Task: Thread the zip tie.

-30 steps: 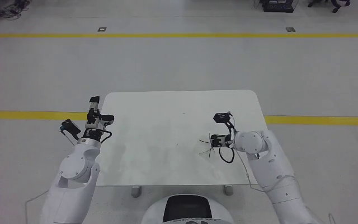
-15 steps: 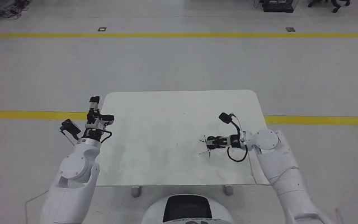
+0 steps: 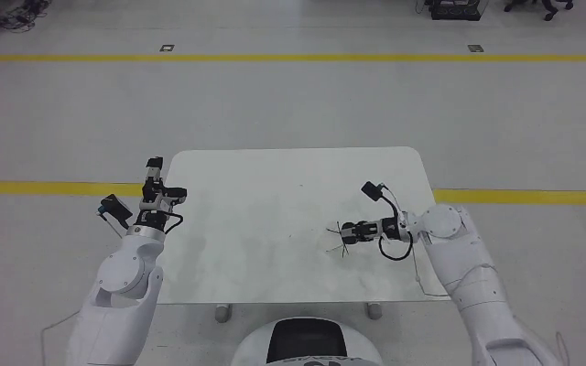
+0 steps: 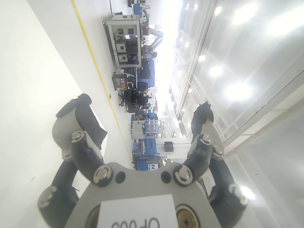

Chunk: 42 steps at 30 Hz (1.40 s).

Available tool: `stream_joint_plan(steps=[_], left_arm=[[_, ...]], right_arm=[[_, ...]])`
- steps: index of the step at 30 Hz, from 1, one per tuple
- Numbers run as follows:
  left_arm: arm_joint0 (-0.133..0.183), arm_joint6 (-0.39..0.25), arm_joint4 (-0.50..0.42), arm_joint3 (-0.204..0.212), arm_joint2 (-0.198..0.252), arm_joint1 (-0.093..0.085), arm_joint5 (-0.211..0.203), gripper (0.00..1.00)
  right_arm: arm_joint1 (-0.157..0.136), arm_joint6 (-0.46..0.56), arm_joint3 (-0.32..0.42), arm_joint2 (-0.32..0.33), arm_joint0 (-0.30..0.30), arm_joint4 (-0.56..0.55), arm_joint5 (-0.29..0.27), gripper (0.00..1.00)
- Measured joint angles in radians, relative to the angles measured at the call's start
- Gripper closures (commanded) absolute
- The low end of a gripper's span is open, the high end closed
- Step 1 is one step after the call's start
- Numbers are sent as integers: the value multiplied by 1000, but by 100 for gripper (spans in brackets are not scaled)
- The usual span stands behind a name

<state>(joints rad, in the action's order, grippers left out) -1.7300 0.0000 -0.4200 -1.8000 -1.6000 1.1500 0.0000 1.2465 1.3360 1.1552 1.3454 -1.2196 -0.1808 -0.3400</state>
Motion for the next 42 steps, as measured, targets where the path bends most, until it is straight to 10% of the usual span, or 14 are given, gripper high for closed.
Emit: stream_joint_plan(steps=[35, 42], left_arm=[[0, 0, 0, 0, 0, 0, 0, 0], [0, 0, 0, 0, 0, 0, 0, 0]], right_arm=[[-28, 54, 167, 109, -128, 332, 0, 100], [-16, -135, 204, 61, -178, 353, 0, 100]])
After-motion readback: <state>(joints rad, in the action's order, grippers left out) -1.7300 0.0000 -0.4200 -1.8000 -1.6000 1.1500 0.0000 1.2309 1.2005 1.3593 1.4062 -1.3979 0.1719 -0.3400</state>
